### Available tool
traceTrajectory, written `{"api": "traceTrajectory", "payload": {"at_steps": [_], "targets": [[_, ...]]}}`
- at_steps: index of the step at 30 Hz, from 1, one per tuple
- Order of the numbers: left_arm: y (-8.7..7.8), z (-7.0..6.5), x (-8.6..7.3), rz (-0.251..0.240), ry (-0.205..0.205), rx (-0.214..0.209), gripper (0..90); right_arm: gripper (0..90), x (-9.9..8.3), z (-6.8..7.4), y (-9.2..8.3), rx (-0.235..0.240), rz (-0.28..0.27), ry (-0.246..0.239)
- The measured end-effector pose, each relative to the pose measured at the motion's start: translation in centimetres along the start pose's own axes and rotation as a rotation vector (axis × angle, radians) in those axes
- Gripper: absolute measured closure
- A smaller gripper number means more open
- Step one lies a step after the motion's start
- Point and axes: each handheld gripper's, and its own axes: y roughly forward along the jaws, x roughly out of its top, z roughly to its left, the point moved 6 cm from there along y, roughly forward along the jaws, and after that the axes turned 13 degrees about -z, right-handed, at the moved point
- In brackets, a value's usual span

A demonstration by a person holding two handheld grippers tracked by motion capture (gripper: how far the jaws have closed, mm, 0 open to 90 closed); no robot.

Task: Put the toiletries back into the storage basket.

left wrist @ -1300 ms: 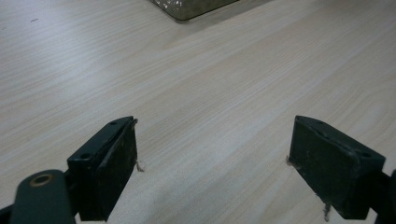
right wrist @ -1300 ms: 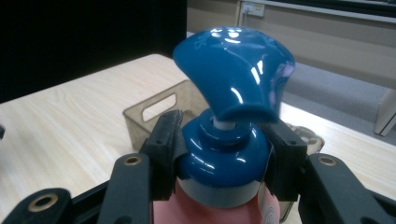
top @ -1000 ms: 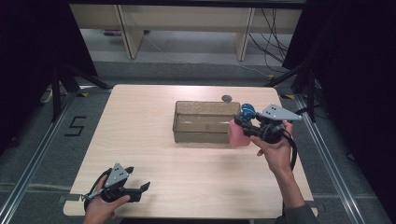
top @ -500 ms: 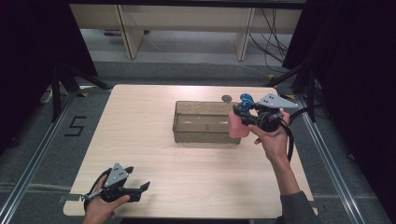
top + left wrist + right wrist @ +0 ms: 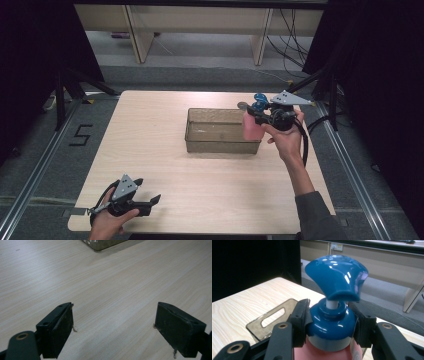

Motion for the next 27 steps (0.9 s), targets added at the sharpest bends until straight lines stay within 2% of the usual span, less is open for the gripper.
{"api": "traceTrajectory", "payload": {"at_steps": [1,3,4,6,7,9,12,14,16,18,19,21,22,23,25,26,27], "targets": [[0.0,0.0,0.0,0.000,0.000,0.000,14.9,53.8,0.0,-0.2,0.1,-0.002,0.001,-0.014],[0.1,-0.1,0.0,-0.009,-0.005,-0.005,14.9,53.7,-0.1,-0.2,0.3,-0.005,-0.001,-0.004],[0.0,0.0,0.1,0.000,0.010,-0.002,14.9,53.8,-0.2,-0.4,0.6,-0.004,-0.008,-0.014],[0.0,-0.1,0.1,-0.005,0.001,-0.004,14.9,53.8,-0.5,-0.5,1.0,-0.003,-0.002,-0.009],[0.0,-0.1,0.1,-0.003,0.009,-0.008,14.9,53.7,-0.7,-0.5,1.2,-0.006,0.008,0.008],[0.0,-0.1,0.1,-0.006,-0.004,0.001,14.9,53.8,-1.0,-0.9,1.6,-0.015,0.006,-0.007],[0.0,-0.1,0.1,-0.007,0.001,-0.007,14.9,53.8,-1.5,-1.0,2.2,-0.021,0.008,0.014],[0.0,-0.1,0.1,-0.006,-0.003,-0.002,14.9,53.8,-1.8,-1.2,2.5,-0.028,0.017,0.006],[0.0,-0.1,0.1,-0.004,0.000,-0.005,14.9,53.8,-2.1,-1.1,2.7,-0.014,0.027,0.019],[0.0,-0.1,0.0,-0.003,0.007,-0.008,14.9,53.8,-2.1,-1.2,2.9,-0.022,0.017,0.014],[0.0,-0.1,0.1,-0.004,-0.001,-0.005,14.9,53.8,-2.3,-1.2,3.0,-0.021,0.029,0.032],[0.0,0.0,0.1,-0.005,0.001,-0.005,14.9,53.8,-2.6,-1.4,3.2,-0.024,0.022,0.015],[-0.1,-0.1,0.1,-0.003,0.002,-0.007,14.9,53.8,-2.9,-1.3,3.2,-0.022,0.037,0.035],[-0.1,-0.1,0.1,-0.003,0.002,-0.007,14.9,53.8,-2.9,-1.3,3.2,-0.022,0.037,0.035],[0.0,0.0,0.1,-0.006,0.000,-0.005,14.9,53.8,-3.3,-1.7,3.5,-0.028,0.035,-0.003],[0.0,-0.1,0.1,-0.005,0.001,-0.008,14.9,53.8,-3.5,-1.5,3.6,-0.014,0.038,0.018],[0.0,-0.1,0.1,-0.005,0.001,-0.008,14.9,53.8,-3.5,-1.5,3.6,-0.014,0.038,0.018]]}}
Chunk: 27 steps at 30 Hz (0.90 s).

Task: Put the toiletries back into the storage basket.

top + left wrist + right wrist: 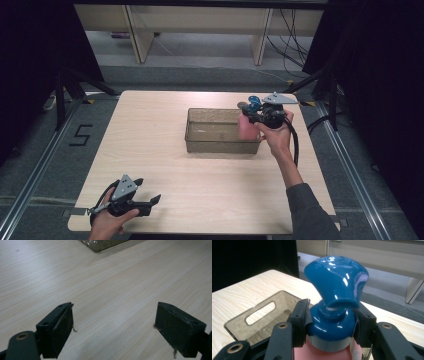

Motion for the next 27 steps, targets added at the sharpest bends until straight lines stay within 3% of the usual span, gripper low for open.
{"api": "traceTrajectory", "payload": {"at_steps": [9,11,12,16,17,19,20,23,25,26,27], "targets": [[0.0,0.0,0.0,0.000,-0.001,0.002,14.9,53.8,-0.9,0.0,0.0,-0.007,0.017,0.005],[0.0,0.0,0.0,0.001,0.000,0.001,14.9,53.8,-1.1,-0.2,0.0,-0.008,0.010,-0.022],[0.0,0.0,0.0,-0.004,-0.002,0.001,14.9,53.8,-1.4,0.1,0.1,-0.008,0.017,0.012],[0.0,0.0,0.0,-0.001,-0.002,0.001,14.9,53.8,-1.7,-0.2,0.1,-0.010,0.024,-0.024],[0.0,0.0,0.0,0.000,0.000,0.002,14.9,53.8,-2.1,0.0,0.1,-0.008,0.034,0.016],[0.0,0.0,0.0,-0.009,-0.004,-0.001,14.9,53.8,-2.1,-0.2,0.2,-0.013,0.025,-0.011],[0.0,0.0,0.0,-0.008,-0.005,-0.002,14.9,53.8,-2.3,0.0,0.2,-0.002,0.045,0.019],[0.0,0.0,0.0,-0.010,-0.006,0.000,14.9,53.8,-2.7,-0.1,0.3,-0.014,0.034,-0.007],[0.0,0.0,0.0,-0.009,-0.006,-0.001,14.9,53.8,-2.8,0.1,0.3,0.000,0.043,0.019],[0.0,0.0,0.1,-0.011,-0.008,0.002,14.9,53.8,-3.0,-0.2,0.3,-0.002,0.038,-0.012],[0.0,0.0,0.1,-0.011,-0.008,0.002,14.9,53.8,-3.0,-0.2,0.3,-0.002,0.038,-0.012]]}}
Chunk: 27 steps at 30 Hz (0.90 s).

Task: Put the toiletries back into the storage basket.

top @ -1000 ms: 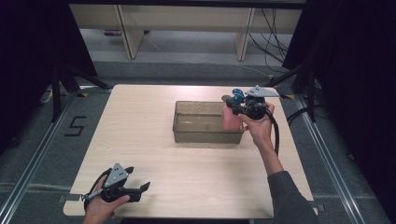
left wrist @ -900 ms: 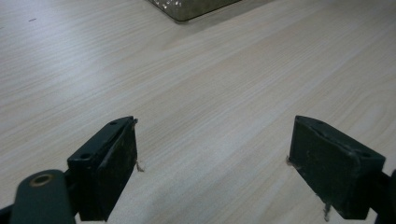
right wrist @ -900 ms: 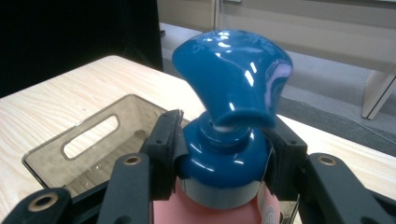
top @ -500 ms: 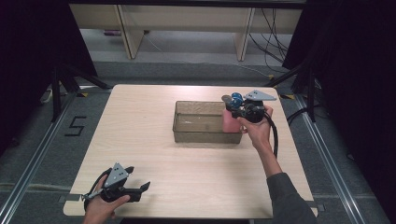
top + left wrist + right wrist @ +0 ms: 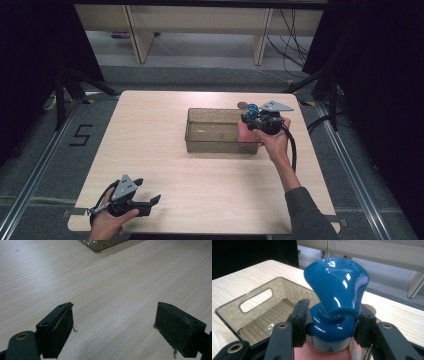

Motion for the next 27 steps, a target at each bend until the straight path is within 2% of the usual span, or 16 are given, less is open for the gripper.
{"api": "traceTrajectory", "payload": {"at_steps": [1,4,7,10,12,13,15,16,17,19,21,22,23,24,25,27], "targets": [[-0.1,0.1,0.0,0.005,0.009,-0.002,14.9,53.8,-0.3,0.1,0.0,-0.005,0.007,0.025],[-0.1,0.0,0.0,0.004,0.004,-0.001,14.9,53.8,-0.5,0.0,-0.1,0.001,0.011,0.018],[0.0,0.0,0.0,0.004,0.003,0.001,14.9,53.8,-1.0,0.0,-0.3,-0.008,0.021,0.040],[0.0,0.0,0.0,0.000,0.000,0.000,14.9,53.8,-1.3,-0.4,-0.3,-0.014,0.003,-0.011],[0.0,0.0,0.0,0.000,0.002,-0.001,14.9,53.7,-1.5,-0.4,-0.4,-0.012,0.017,-0.002],[-0.1,0.0,0.0,0.004,0.006,-0.001,14.9,53.8,-1.6,-0.2,-0.4,-0.010,0.028,0.025],[-0.1,0.1,0.0,0.003,0.004,0.004,14.9,53.8,-1.7,-0.2,-0.4,-0.016,0.020,0.025],[-0.1,0.1,0.0,0.001,0.005,0.002,14.9,53.8,-1.8,-0.5,-0.4,-0.014,0.006,-0.006],[-0.1,0.1,0.0,0.001,0.005,0.002,14.9,53.8,-1.8,-0.5,-0.4,-0.014,0.006,-0.006],[-0.2,0.1,0.0,0.009,0.009,0.010,14.9,53.8,-2.0,-0.4,-0.6,-0.011,0.027,0.001],[-0.1,0.1,0.1,0.005,0.011,0.009,14.9,53.8,-2.2,0.1,-0.5,-0.003,0.029,0.050],[-0.1,0.1,0.1,0.005,0.010,0.009,14.9,53.7,-2.2,0.1,-0.6,-0.001,0.033,0.051],[-0.2,0.1,0.0,0.007,0.010,0.009,14.9,53.7,-2.3,0.0,-0.5,-0.007,0.027,0.029],[-0.2,0.1,0.0,0.008,0.008,0.009,14.9,53.7,-2.3,0.1,-0.7,-0.006,0.047,0.042],[-0.2,0.1,0.0,0.008,0.008,0.009,14.9,53.8,-2.3,-0.1,-0.6,-0.006,0.030,0.017],[-0.1,0.1,0.1,0.003,0.010,0.007,14.9,53.8,-2.3,0.0,-0.6,-0.002,0.033,0.016]]}}
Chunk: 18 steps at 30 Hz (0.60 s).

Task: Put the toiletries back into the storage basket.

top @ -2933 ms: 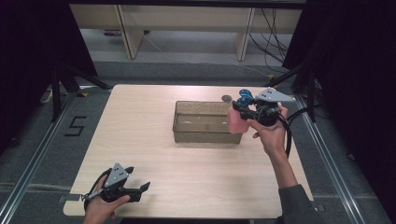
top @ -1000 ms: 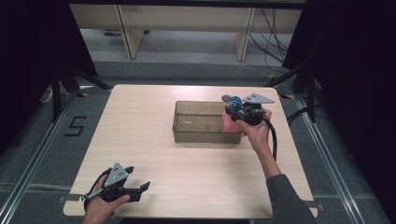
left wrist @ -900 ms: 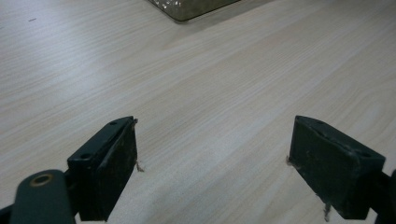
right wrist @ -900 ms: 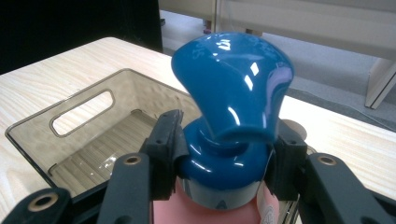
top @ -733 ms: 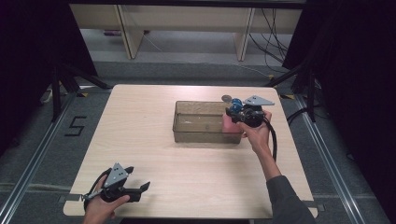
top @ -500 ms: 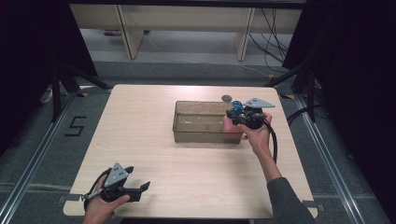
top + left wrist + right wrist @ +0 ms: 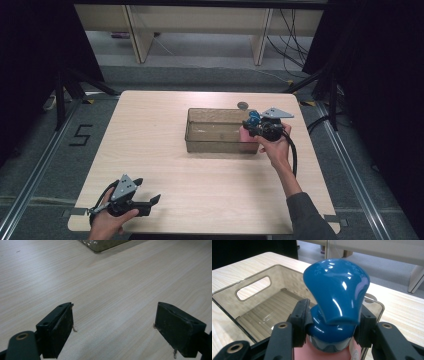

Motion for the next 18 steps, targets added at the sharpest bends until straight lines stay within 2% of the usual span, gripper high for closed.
{"api": "traceTrajectory", "payload": {"at_steps": [2,3,6,9,10,12,14,15,16,17,18], "targets": [[-0.02,-0.01,-0.01,0.001,0.001,0.000,14.9,53.7,-0.04,-0.07,-0.07,0.000,-0.005,-0.012],[-0.05,-0.06,-0.03,0.003,-0.002,0.000,14.9,53.7,0.00,-0.19,-0.02,-0.015,-0.020,-0.031],[0.00,-0.02,-0.01,0.002,0.000,0.000,14.9,53.7,-0.02,-0.17,-0.01,-0.018,-0.027,-0.030],[0.01,-0.13,-0.06,0.001,-0.004,-0.005,14.9,53.6,-0.20,0.11,-0.14,0.002,0.003,0.000],[-0.02,-0.11,-0.01,0.002,-0.002,-0.001,14.9,53.5,-0.05,-0.16,-0.02,-0.018,-0.029,-0.035],[-0.01,-0.11,-0.01,0.002,-0.002,-0.001,14.9,53.4,-0.08,-0.18,-0.10,-0.009,-0.018,-0.036],[-0.01,-0.13,-0.05,0.000,-0.002,-0.007,14.9,52.9,-0.23,0.09,-0.15,0.000,-0.012,0.020],[0.00,-0.13,-0.06,0.001,-0.003,-0.006,14.9,51.5,-0.23,0.03,-0.05,-0.008,-0.025,0.006],[0.03,-0.13,-0.05,0.001,-0.001,-0.007,14.9,45.6,-0.16,0.09,-0.17,-0.019,-0.026,0.018],[0.06,-0.14,-0.06,0.003,0.001,-0.009,14.9,34.5,0.26,-0.15,-0.30,-0.024,-0.048,0.042],[0.06,-0.14,-0.06,0.003,0.001,-0.009,14.9,34.5,0.26,-0.15,-0.30,-0.024,-0.048,0.042]]}}
